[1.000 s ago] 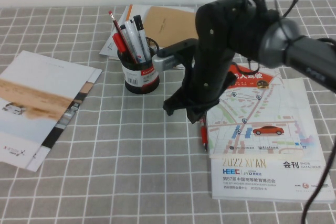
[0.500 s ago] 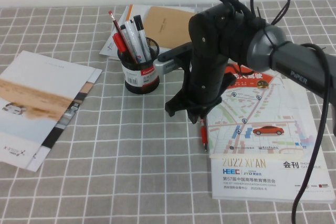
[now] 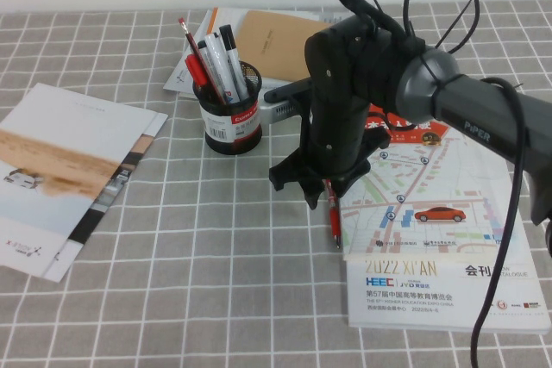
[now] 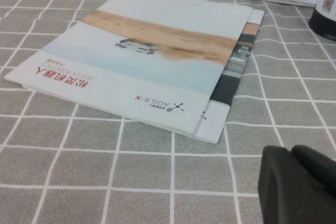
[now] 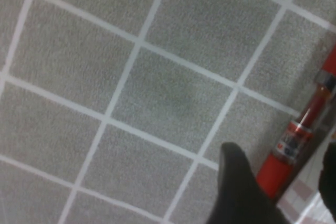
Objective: Put the pen into the pen holder
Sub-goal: Pick up the pen on the table
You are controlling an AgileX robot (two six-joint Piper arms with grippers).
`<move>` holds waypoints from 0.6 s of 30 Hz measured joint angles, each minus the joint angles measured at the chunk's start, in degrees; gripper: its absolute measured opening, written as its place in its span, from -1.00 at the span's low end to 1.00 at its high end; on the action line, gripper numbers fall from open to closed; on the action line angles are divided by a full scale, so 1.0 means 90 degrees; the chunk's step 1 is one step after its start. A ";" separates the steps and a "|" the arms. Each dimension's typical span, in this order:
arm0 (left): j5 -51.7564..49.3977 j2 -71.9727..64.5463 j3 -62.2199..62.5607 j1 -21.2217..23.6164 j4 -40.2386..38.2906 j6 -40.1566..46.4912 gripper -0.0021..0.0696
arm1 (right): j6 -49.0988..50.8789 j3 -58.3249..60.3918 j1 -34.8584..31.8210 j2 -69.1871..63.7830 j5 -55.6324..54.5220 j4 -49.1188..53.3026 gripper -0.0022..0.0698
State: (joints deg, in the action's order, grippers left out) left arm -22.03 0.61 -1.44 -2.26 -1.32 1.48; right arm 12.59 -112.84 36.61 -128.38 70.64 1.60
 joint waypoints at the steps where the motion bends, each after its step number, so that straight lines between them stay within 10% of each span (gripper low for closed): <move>1: 0.0000 0.0000 0.0000 0.0000 0.0000 0.0000 -0.95 | 0.0057 -0.0029 0.0000 -0.0015 0.0013 0.0003 -0.11; 18: 0.0000 0.0000 0.0000 0.0000 0.0000 0.0000 -0.95 | 0.0454 -0.0680 0.0001 -0.0484 0.0000 -0.0572 -0.21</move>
State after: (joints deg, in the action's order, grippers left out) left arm -22.03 0.61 -1.44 -2.26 -1.32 1.48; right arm 16.67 -118.96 36.62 -132.73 70.64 -3.54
